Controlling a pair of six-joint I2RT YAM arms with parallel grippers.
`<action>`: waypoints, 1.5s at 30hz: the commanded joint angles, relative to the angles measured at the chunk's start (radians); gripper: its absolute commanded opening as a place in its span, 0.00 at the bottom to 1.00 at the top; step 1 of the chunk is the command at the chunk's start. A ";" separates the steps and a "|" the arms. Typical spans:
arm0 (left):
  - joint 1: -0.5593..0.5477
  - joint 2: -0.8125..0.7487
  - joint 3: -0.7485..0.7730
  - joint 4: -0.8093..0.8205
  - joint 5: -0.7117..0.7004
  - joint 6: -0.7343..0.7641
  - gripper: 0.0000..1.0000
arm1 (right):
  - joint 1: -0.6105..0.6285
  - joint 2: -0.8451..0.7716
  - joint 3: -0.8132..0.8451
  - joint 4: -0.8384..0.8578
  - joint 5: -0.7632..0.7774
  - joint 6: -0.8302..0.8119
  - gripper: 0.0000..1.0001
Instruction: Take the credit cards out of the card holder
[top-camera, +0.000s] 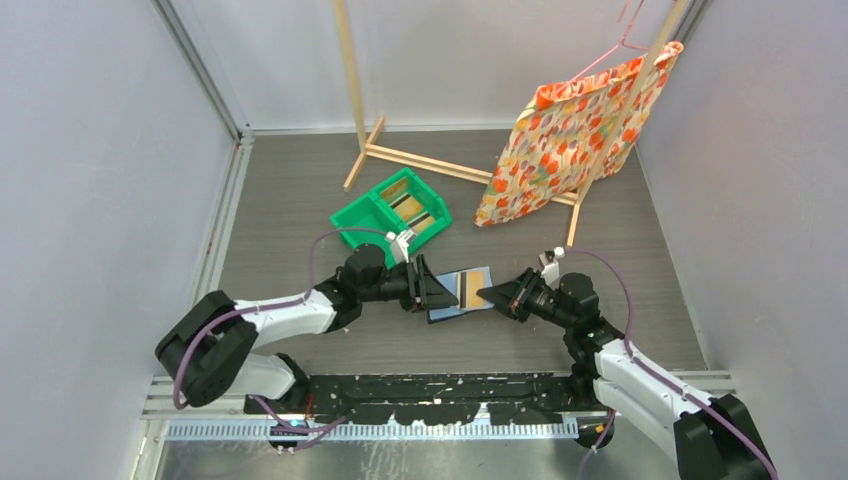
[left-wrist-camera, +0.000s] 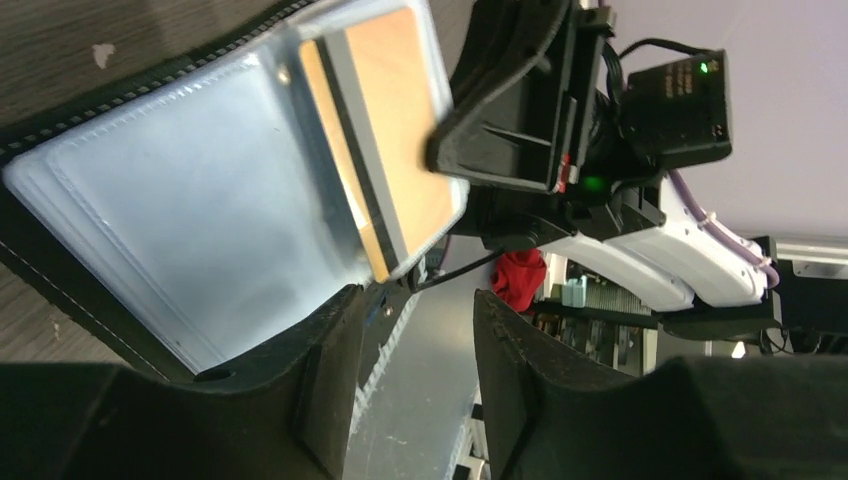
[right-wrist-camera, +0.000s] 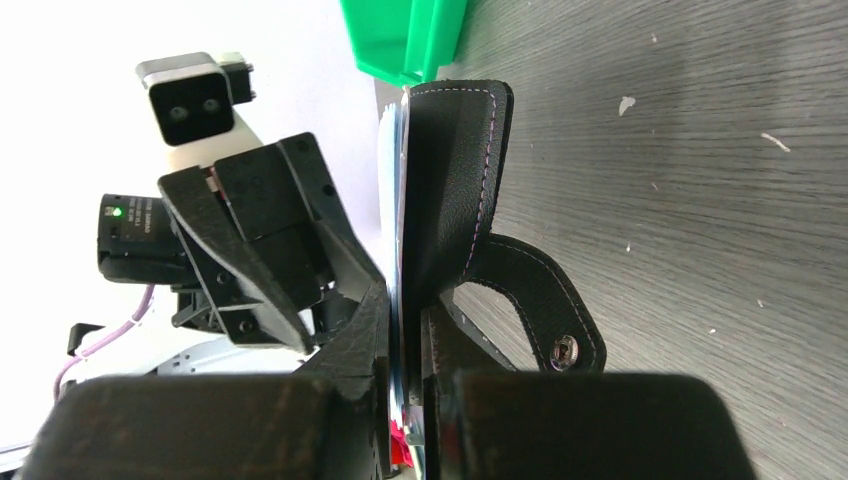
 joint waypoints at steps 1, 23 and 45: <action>-0.006 0.051 0.016 0.133 -0.027 -0.021 0.45 | -0.003 -0.015 0.047 0.075 -0.022 0.012 0.01; -0.009 0.364 -0.015 0.709 -0.005 -0.245 0.27 | -0.004 -0.034 0.049 0.072 -0.029 0.016 0.01; -0.006 0.366 -0.112 0.781 -0.087 -0.231 0.01 | -0.007 -0.009 0.020 0.159 -0.019 0.078 0.01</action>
